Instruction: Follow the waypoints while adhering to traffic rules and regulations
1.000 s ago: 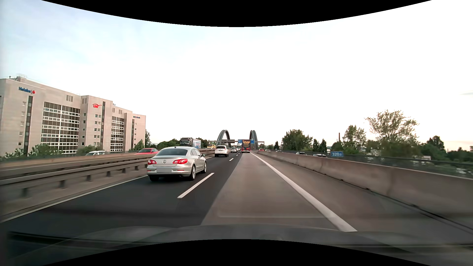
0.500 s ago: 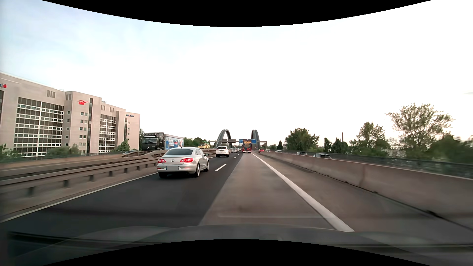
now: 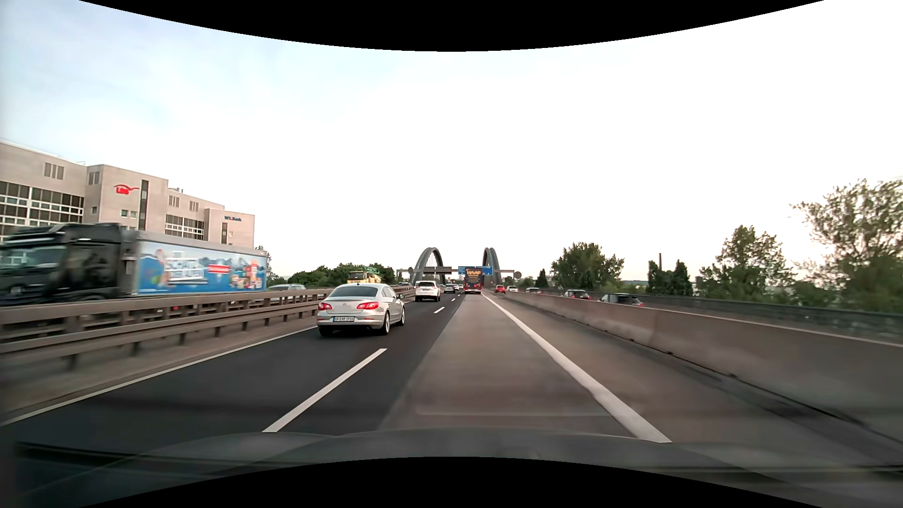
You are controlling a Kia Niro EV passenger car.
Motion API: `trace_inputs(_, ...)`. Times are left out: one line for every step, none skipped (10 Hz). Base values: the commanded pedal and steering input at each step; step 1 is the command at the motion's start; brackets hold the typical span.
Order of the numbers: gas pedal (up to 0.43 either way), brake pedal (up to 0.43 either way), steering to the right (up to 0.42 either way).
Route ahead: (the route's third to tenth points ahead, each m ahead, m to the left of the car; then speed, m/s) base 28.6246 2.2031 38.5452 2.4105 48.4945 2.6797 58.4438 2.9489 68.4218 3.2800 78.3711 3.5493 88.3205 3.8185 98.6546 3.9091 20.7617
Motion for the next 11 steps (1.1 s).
trace_inputs(0.0,0.0,-0.007)
trace_inputs(0.0,0.0,-0.007)
trace_inputs(0.0,0.0,-0.007)
trace_inputs(0.0,0.0,-0.006)
trace_inputs(0.0,0.0,-0.005)
trace_inputs(0.0,0.0,-0.004)
trace_inputs(0.0,0.0,-0.005)
trace_inputs(0.0,0.0,-0.004)
trace_inputs(0.0,0.0,-0.004)
trace_inputs(0.0,0.0,-0.004)
trace_inputs(0.0,0.0,-0.004)
